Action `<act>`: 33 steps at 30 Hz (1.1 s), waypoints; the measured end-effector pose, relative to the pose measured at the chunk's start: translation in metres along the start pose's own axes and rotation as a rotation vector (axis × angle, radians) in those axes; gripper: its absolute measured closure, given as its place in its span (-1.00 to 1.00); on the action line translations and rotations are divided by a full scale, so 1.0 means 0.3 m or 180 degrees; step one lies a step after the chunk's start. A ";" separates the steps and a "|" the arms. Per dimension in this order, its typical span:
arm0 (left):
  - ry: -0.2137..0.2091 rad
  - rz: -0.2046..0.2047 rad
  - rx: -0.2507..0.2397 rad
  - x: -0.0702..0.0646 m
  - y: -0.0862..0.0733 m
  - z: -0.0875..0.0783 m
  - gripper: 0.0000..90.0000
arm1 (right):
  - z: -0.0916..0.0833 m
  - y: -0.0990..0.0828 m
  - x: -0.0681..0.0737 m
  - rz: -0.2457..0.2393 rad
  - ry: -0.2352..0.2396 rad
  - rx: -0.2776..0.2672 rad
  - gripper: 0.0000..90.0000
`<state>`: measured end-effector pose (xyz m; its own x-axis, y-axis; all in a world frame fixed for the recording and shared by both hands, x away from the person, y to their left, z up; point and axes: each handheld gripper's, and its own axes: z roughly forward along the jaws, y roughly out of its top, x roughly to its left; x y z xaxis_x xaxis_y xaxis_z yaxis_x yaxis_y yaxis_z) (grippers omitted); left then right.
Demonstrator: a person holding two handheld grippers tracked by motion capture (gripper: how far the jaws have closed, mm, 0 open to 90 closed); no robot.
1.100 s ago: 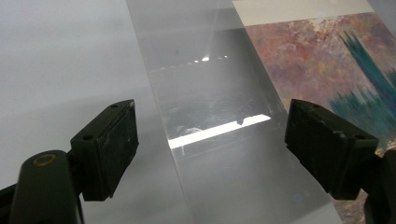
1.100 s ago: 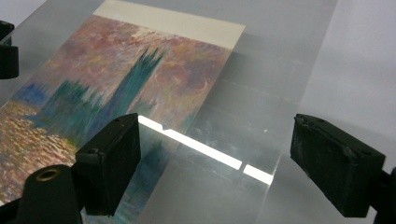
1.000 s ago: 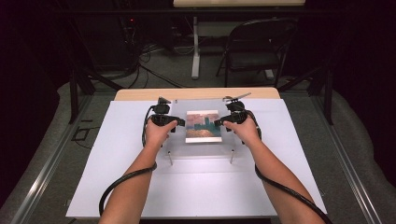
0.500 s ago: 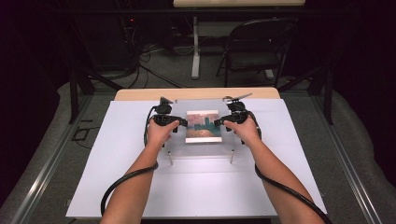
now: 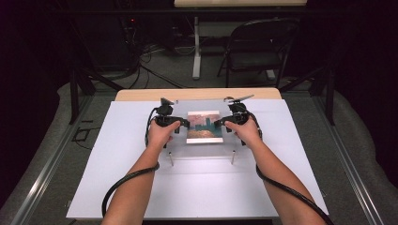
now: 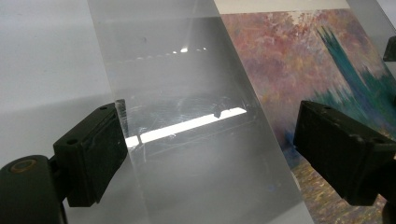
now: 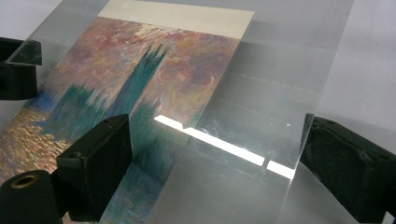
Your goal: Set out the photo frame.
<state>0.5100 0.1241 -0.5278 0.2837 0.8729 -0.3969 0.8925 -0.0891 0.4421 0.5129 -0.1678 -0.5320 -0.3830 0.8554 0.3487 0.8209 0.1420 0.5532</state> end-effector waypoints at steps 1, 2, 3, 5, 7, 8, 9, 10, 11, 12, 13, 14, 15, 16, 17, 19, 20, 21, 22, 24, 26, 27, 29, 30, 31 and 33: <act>0.0016 0.0003 0.0012 -0.002 0.002 -0.001 -0.76 | 0.000 0.000 0.000 -0.0010 -0.0001 -0.0003 -0.79; 0.0021 0.0008 0.0013 -0.003 0.002 -0.001 -0.76 | 0.000 0.000 0.002 -0.0011 -0.0011 -0.0022 -0.79; 0.0024 0.0002 0.0014 -0.004 0.003 -0.002 -0.76 | -0.002 0.001 0.003 -0.0020 -0.0027 -0.0003 -0.79; 0.0029 0.0006 0.0017 -0.005 0.004 -0.002 -0.76 | -0.003 0.001 0.004 -0.0026 -0.0034 -0.0004 -0.79; 0.0031 0.0004 0.0013 -0.006 0.004 -0.003 -0.75 | -0.003 0.001 0.005 -0.0033 -0.0035 -0.0009 -0.79; 0.0032 0.0007 0.0016 -0.006 0.004 -0.004 -0.75 | -0.004 0.001 0.007 -0.0024 -0.0044 -0.0007 -0.79; 0.0041 0.0015 0.0027 -0.008 0.005 -0.005 -0.75 | -0.006 0.001 0.008 -0.0029 -0.0047 0.0000 -0.79; 0.0044 0.0017 0.0037 -0.009 0.006 -0.006 -0.75 | -0.006 0.002 0.008 -0.0040 -0.0048 -0.0002 -0.79; 0.0053 0.0025 0.0039 -0.010 0.007 -0.007 -0.75 | -0.007 0.002 0.008 -0.0042 -0.0049 0.0001 -0.79; 0.0054 0.0029 0.0039 -0.011 0.007 -0.007 -0.75 | -0.007 0.001 0.009 -0.0037 -0.0048 -0.0006 -0.79; 0.0050 0.0029 0.0036 -0.011 0.006 -0.008 -0.75 | -0.008 0.001 0.009 -0.0043 -0.0050 -0.0006 -0.79; 0.0048 0.0031 0.0032 -0.011 0.006 -0.008 -0.75 | -0.009 0.001 0.010 -0.0049 -0.0054 -0.0009 -0.79; 0.0044 0.0032 0.0018 -0.010 0.005 -0.008 -0.75 | -0.009 0.001 0.011 -0.0044 -0.0058 -0.0007 -0.79; 0.0039 0.0035 0.0014 -0.010 0.004 -0.008 -0.75 | -0.010 0.001 0.011 -0.0046 -0.0063 -0.0004 -0.79; 0.0037 0.0039 0.0021 -0.009 0.004 -0.009 -0.74 | -0.010 0.001 0.012 -0.0046 -0.0066 -0.0003 -0.79; 0.0034 0.0036 0.0015 -0.008 0.004 -0.012 -0.73 | -0.011 0.001 0.012 -0.0053 -0.0070 -0.0003 -0.79; 0.0033 0.0038 0.0012 -0.009 0.005 -0.013 -0.73 | -0.011 0.001 0.013 -0.0062 -0.0071 -0.0018 -0.79; 0.0039 0.0048 0.0015 -0.011 0.005 -0.015 -0.73 | -0.013 0.001 0.015 -0.0063 -0.0074 -0.0017 -0.79; 0.0039 0.0051 0.0013 -0.012 0.006 -0.016 -0.73 | -0.016 0.002 0.017 -0.0065 -0.0081 -0.0009 -0.79; 0.0048 0.0070 0.0010 -0.015 0.007 -0.021 -0.73 | -0.021 0.003 0.019 -0.0095 -0.0085 -0.0007 -0.79; 0.0047 0.0079 -0.0007 -0.017 0.007 -0.027 -0.72 | -0.026 0.003 0.023 -0.0117 -0.0098 -0.0021 -0.79; 0.0054 0.0086 -0.0009 -0.018 0.007 -0.031 -0.71 | -0.030 0.004 0.025 -0.0131 -0.0107 -0.0013 -0.79; 0.0053 0.0083 -0.0040 -0.021 0.007 -0.041 -0.67 | -0.037 0.004 0.030 -0.0151 -0.0115 -0.0030 -0.79; 0.0058 0.0091 -0.0047 -0.021 0.007 -0.046 -0.65 | -0.040 0.004 0.033 -0.0170 -0.0120 -0.0041 -0.79; 0.0061 0.0094 -0.0071 -0.023 0.006 -0.050 -0.64 | -0.045 0.005 0.037 -0.0185 -0.0126 -0.0045 -0.79; 0.0071 0.0108 -0.0083 -0.027 0.006 -0.058 -0.62 | -0.053 0.005 0.043 -0.0218 -0.0151 -0.0053 -0.79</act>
<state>0.5031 0.1252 -0.5097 0.3055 0.8801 -0.3635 0.8730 -0.1065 0.4759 0.5025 -0.1644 -0.5146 -0.4173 0.8666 0.2737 0.7860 0.1930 0.5873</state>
